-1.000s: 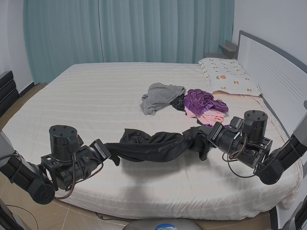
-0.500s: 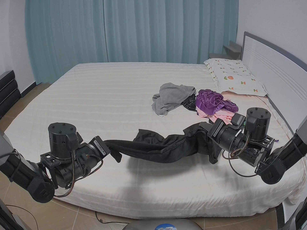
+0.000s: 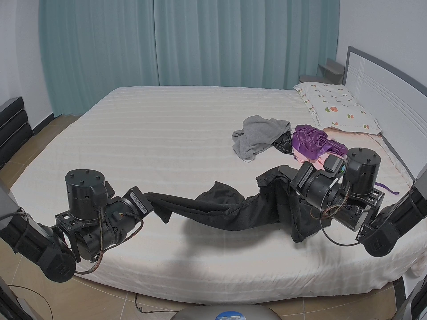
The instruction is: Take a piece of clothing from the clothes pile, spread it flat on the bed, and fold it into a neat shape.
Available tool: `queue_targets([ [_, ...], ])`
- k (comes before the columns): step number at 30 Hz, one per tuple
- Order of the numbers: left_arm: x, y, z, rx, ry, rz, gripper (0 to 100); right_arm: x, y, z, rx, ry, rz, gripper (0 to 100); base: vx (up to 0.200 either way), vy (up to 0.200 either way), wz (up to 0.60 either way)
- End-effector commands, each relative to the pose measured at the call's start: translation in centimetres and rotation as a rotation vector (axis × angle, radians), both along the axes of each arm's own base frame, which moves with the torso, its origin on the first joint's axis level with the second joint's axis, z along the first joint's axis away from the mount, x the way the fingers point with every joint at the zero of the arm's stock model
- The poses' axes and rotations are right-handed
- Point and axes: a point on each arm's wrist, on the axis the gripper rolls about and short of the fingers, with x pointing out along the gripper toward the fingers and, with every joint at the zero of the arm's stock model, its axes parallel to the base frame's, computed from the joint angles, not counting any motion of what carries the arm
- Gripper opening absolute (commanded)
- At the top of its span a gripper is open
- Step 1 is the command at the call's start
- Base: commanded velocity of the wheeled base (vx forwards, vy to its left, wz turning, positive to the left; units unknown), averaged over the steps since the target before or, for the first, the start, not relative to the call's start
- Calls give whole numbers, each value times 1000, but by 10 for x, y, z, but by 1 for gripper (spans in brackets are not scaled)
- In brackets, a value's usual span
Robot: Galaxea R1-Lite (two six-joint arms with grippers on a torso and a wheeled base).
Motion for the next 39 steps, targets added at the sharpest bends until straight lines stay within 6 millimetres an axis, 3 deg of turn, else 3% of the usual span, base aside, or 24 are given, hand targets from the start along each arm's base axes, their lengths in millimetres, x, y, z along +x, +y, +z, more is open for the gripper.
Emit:
queue_targets([
  [1,0,0,0,1,0,-1,0,0,0,1,1,-2,1,0,0,200,0],
  [39,0,-1,-4,5,15,-4,0,1,2,-4,-4,15,11,0,0,200,0],
])
